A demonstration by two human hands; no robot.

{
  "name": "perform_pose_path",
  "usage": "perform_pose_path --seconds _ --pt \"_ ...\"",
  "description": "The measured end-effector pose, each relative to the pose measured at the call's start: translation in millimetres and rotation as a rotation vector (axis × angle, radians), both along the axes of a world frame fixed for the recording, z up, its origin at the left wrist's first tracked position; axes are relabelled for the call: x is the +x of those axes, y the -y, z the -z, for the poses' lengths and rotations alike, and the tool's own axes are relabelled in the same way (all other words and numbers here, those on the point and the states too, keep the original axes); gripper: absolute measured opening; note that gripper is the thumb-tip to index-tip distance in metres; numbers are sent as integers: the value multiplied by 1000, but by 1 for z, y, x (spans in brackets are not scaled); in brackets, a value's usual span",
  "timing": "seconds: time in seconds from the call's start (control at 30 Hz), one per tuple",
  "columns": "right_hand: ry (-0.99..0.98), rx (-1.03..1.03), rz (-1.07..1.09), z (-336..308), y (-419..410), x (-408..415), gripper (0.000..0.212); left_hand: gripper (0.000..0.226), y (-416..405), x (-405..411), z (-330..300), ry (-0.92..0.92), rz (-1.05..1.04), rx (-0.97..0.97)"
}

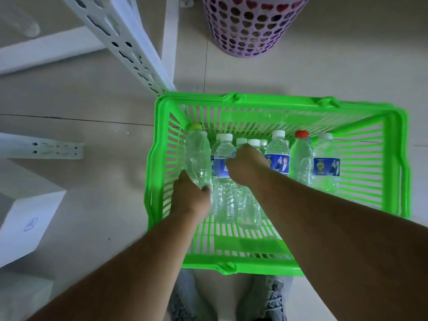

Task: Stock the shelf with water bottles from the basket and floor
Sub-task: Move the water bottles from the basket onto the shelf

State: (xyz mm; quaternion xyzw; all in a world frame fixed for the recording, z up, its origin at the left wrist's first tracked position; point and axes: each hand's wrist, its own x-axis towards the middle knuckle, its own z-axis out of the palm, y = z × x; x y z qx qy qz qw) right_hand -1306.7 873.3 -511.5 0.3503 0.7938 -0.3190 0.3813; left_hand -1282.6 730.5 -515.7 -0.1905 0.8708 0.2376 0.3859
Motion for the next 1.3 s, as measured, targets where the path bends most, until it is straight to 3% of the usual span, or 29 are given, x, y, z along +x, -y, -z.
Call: perform_pose_path --seconds 0.1,0.2,0.27,0.4,0.43,0.5,0.57,0.67,0.77,0.97,1.3 --pt "-36 -13 0 -2 9 -7 44 77 6 -2 8 61 -48 51" --pt "48 -68 -65 2 19 -9 13 75 8 -3 10 111 -77 68" --pt "-6 -65 -3 3 18 -14 16 76 9 -3 12 121 -95 72" --pt "42 -56 -191 2 17 -15 27 75 7 -3 9 129 -160 64" --pt "53 -66 -192 3 17 -16 41 75 7 -3 6 135 -179 62" --pt "38 -113 -102 3 17 -13 64 70 7 -1 3 128 -219 75" --pt "36 -225 107 1 16 -5 73 61 8 2 -2 119 -267 118" --pt "-26 -280 305 -8 10 11 66 57 8 8 -18 95 -296 221" --pt "-156 -240 363 -35 -2 27 56 41 8 15 -50 66 -306 288" --pt "-401 -154 297 -150 -33 32 36 47 3 22 -159 34 -267 444" --pt "-737 -215 266 -470 -57 40 21 36 9 17 -441 -160 -119 637"
